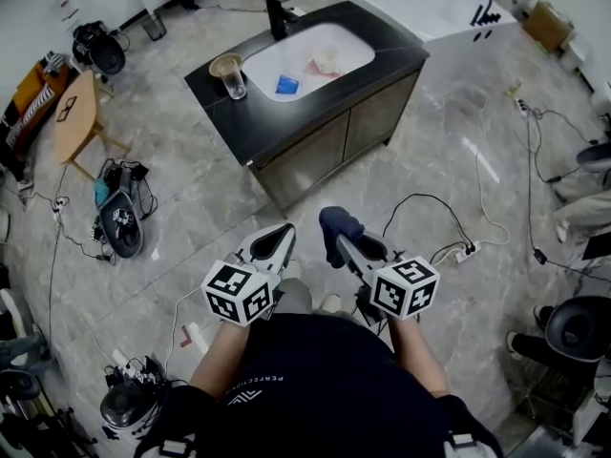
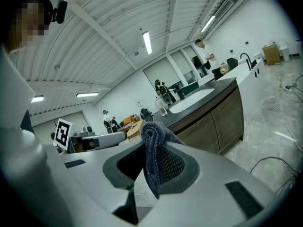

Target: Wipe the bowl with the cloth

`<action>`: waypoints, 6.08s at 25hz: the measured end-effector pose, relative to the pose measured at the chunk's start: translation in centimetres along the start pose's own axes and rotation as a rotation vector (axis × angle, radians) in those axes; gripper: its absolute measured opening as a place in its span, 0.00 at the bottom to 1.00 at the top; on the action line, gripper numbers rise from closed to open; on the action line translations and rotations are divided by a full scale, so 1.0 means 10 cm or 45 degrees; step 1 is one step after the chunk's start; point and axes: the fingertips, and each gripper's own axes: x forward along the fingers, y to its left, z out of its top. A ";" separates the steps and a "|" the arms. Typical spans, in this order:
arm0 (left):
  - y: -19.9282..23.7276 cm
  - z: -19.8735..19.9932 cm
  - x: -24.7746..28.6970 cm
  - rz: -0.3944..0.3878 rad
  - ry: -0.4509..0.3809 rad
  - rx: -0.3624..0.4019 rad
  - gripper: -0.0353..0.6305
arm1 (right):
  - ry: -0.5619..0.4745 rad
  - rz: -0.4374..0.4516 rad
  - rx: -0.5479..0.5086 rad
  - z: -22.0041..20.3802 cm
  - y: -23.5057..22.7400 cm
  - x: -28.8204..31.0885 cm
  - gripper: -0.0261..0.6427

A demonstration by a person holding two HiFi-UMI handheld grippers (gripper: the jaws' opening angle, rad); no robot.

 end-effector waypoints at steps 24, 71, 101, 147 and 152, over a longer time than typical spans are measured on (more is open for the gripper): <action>1.50 0.75 0.59 -0.017 -0.051 -0.007 0.07 | 0.048 0.041 -0.045 1.06 -0.33 1.54 0.16; 3.72 1.60 1.27 0.461 -0.127 -0.146 0.07 | 0.168 0.203 -0.109 2.48 -1.08 3.66 0.16; 5.16 1.81 1.61 0.721 -0.095 -0.288 0.07 | 0.431 0.381 -0.186 2.82 -1.45 4.91 0.16; 5.73 1.58 2.23 0.641 0.161 -0.501 0.09 | 0.564 0.377 -0.147 2.47 -1.62 5.11 0.16; 5.81 1.67 2.11 0.712 0.083 -0.504 0.09 | 0.542 0.366 -0.144 2.47 -1.60 5.08 0.16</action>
